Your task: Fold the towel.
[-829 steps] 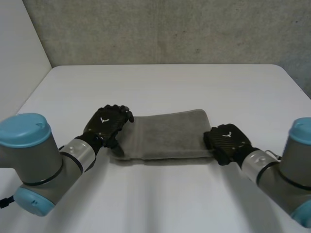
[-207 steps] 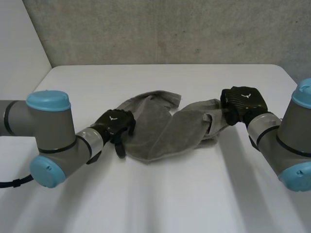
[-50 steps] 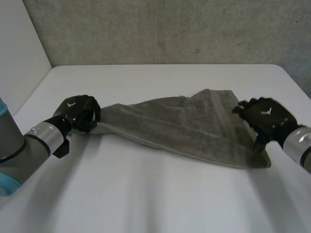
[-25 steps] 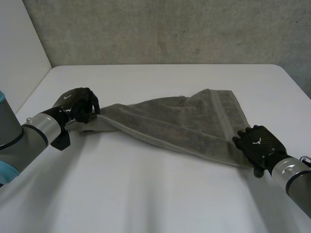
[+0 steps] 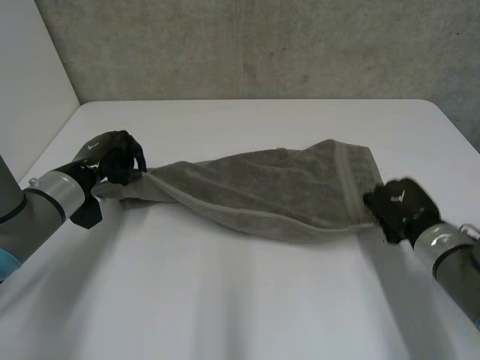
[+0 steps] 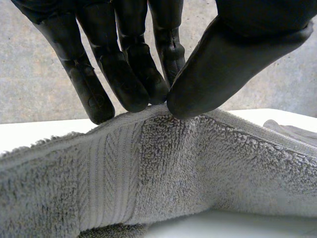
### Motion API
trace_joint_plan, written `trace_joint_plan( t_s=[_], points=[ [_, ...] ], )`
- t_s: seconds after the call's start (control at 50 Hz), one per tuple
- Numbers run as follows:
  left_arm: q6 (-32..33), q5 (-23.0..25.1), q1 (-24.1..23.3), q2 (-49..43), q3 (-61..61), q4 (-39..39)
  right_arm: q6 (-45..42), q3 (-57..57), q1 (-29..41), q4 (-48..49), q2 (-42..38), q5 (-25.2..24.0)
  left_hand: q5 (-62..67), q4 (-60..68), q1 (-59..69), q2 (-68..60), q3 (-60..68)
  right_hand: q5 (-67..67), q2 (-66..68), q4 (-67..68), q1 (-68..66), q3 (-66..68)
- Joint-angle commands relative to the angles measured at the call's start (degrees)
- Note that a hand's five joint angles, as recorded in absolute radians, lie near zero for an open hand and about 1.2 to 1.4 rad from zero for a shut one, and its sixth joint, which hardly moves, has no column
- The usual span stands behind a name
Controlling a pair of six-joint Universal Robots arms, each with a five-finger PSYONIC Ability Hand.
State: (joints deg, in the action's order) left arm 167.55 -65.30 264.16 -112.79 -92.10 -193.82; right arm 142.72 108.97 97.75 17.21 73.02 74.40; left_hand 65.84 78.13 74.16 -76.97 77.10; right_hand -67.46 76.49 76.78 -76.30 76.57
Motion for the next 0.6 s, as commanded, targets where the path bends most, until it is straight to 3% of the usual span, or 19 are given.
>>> trace_joint_plan(
  t_s=[0.02, 0.18, 0.32, 0.44, 0.56, 0.6],
  points=[
    [0.4, 0.2, 0.1, 4.0, 0.2, 1.7, 4.8, -5.8, 0.4, -3.7, 10.9, -0.8, 4.2, 1.9, 5.8, -3.0, 2.9, -2.5, 3.5, 3.2, -3.7, 3.4],
    [0.2, 2.9, 1.5, 13.6, 2.4, 5.9, 5.5, -19.3, -0.2, -20.1, 18.2, -5.4, 4.2, 1.9, 5.8, -3.0, 2.9, -2.5, 3.5, 3.2, -3.7, 3.4],
    [-0.3, 6.5, 3.7, 19.7, 7.0, 8.0, 5.6, -35.0, 0.0, -31.7, 18.3, -5.5, 4.2, 1.9, 5.8, -3.0, 2.9, -2.5, 3.5, 3.2, -3.7, 3.4],
    [-0.3, 6.1, 3.9, 18.9, 13.0, 8.6, 5.5, -50.6, 0.2, -41.6, 7.0, -5.3, 4.2, 1.9, 5.8, -3.0, 2.9, -2.5, 3.5, 3.2, -3.7, 3.4],
    [0.4, 5.7, 3.8, 6.3, 22.6, 8.7, 5.2, -67.1, 2.5, -47.0, -7.6, -1.1, 4.2, 1.9, 5.8, -3.0, 2.9, -2.5, 3.5, 3.2, -3.7, 3.4],
    [0.6, 5.6, 3.3, -0.8, 29.5, 8.7, 4.8, -77.9, 5.6, -47.0, -16.6, 2.7, 4.2, 1.9, 5.8, -3.0, 2.9, -2.5, 3.5, 3.2, -3.7, 3.4]
  ],
)
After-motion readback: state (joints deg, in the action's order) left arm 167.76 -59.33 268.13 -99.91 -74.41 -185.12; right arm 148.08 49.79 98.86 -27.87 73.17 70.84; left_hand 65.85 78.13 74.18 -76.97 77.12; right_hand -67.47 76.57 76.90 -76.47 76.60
